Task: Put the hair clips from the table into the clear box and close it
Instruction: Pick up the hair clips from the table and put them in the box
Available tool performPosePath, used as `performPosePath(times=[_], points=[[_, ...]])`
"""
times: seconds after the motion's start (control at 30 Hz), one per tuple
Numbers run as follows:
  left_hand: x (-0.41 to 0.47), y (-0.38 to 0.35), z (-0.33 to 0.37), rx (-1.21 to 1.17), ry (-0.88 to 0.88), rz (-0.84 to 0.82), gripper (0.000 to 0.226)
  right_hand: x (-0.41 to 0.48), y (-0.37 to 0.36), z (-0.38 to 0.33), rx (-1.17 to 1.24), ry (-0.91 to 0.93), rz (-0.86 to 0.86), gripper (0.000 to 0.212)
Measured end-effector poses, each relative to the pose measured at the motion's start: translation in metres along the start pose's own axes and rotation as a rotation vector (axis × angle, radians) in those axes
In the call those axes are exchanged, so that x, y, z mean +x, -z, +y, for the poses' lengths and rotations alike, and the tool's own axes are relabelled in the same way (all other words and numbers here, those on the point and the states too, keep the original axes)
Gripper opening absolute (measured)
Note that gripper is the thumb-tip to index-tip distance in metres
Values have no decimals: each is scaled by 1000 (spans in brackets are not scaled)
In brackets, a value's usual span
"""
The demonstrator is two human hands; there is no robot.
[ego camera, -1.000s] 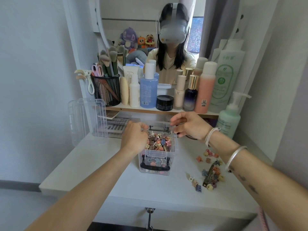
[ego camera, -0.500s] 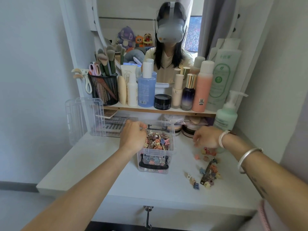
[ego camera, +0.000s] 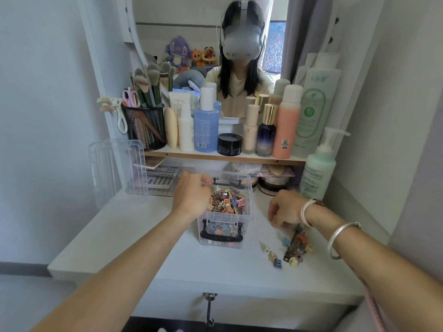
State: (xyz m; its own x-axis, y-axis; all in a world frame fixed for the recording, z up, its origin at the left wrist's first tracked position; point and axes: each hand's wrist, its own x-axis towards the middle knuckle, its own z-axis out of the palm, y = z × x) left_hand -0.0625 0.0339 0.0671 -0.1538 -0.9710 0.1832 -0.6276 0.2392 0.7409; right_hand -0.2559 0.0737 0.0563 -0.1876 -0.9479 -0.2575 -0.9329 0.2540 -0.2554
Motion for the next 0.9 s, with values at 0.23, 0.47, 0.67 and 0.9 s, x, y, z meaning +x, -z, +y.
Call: performPosePath(times=[0.23,0.47,0.67,0.9], points=[[-2,-1,1,-22,16,-4,30,-22,53,-34,711,274,185,12],[-7,-4,4,-41,-9,-20,29,-27,52,-43,468,237,105,10],[-5,-6,4,-44,-23,-13,28,-18,31,17,-192,-92,-8,32],[-6,-6,4,-45,-27,-7,28,-12,2,39,-299,-86,-3,32]])
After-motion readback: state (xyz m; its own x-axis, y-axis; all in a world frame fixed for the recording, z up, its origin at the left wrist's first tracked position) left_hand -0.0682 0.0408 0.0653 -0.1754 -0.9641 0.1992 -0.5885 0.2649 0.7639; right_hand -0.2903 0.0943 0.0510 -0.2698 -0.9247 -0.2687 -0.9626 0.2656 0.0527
